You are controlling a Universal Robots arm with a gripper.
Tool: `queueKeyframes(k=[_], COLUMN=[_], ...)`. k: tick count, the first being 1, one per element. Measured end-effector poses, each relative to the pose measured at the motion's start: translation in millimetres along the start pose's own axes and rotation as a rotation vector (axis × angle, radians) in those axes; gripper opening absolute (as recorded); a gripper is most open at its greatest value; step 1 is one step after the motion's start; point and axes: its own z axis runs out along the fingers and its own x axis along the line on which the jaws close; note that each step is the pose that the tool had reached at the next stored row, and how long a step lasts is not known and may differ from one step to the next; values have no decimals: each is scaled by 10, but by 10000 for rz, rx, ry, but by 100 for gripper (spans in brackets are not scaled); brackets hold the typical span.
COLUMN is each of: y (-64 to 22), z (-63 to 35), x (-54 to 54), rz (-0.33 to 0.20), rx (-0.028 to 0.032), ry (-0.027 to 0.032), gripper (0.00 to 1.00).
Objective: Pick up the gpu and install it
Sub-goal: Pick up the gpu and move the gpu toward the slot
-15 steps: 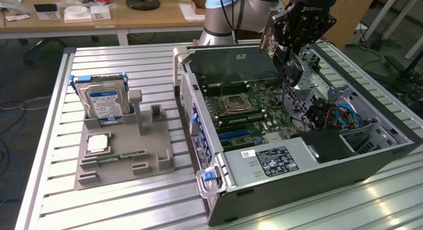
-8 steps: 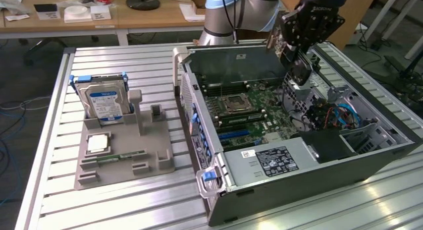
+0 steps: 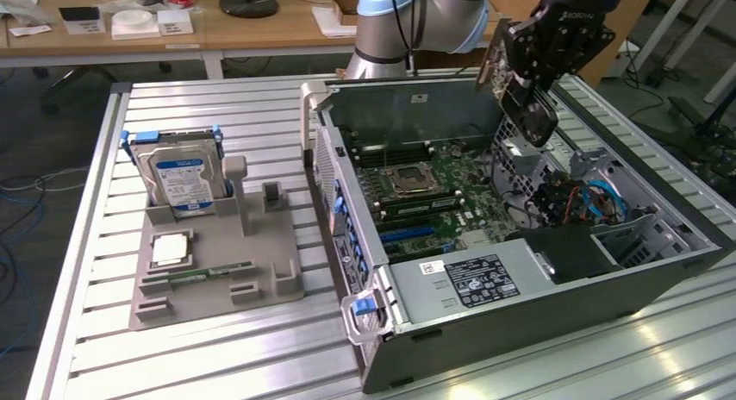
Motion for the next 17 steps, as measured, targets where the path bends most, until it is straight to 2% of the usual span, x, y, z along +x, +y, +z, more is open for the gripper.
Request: queueKeyframes(k=[12, 17], y=[15, 16], z=[7, 7], x=[-197, -209], rz=[180, 189], rx=[4, 5], ry=[-8, -8], gripper=[27, 27])
